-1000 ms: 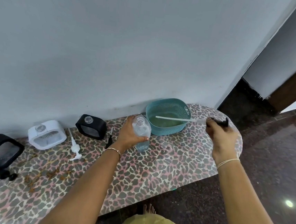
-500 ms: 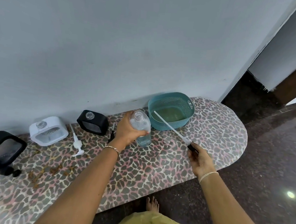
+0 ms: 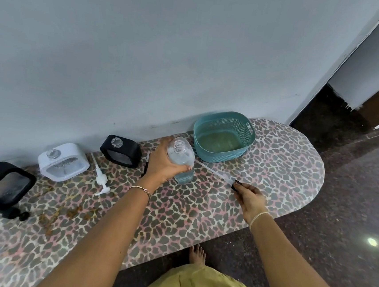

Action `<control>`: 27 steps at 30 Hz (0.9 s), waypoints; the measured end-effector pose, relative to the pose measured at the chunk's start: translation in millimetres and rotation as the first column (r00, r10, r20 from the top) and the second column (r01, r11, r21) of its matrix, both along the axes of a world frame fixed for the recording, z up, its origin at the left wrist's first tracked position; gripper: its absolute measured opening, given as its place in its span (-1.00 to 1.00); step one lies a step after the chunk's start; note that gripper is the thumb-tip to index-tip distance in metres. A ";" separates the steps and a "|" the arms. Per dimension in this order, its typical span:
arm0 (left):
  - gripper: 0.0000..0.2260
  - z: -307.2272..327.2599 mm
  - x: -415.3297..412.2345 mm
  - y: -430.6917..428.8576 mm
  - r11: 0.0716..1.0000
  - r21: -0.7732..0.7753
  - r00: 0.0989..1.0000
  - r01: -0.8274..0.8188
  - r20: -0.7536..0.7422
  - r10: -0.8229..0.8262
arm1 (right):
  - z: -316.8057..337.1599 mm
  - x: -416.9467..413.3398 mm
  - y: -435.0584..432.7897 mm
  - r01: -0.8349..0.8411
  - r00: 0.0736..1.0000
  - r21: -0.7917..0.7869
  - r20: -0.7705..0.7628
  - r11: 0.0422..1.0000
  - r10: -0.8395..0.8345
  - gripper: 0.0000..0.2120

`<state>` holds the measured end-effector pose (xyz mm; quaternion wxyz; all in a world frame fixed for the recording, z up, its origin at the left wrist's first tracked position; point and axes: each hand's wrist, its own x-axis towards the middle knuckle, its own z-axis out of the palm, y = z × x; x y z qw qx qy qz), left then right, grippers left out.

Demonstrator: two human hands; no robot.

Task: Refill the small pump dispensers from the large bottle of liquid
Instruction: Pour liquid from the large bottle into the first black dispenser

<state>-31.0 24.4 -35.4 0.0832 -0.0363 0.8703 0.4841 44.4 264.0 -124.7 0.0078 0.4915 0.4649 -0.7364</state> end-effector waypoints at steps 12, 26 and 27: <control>-0.16 -7.4 -1.3 -1.1 0.998 -0.021 0.998 0.055 -0.009 -0.055 | -15.6 -10.1 -3.7 -0.360 0.931 0.506 0.248 0.784 0.267 -0.73; -0.10 -8.0 -1.6 -1.2 0.998 0.016 0.998 0.065 0.003 -0.065 | 27.2 -12.5 -83.0 -0.448 0.754 0.804 0.104 0.392 0.649 -0.33; -0.10 -7.6 -1.2 -1.7 0.997 0.036 0.998 0.062 0.020 -0.063 | 30.2 -13.4 -92.4 -0.462 0.720 0.793 0.074 0.397 0.690 -0.24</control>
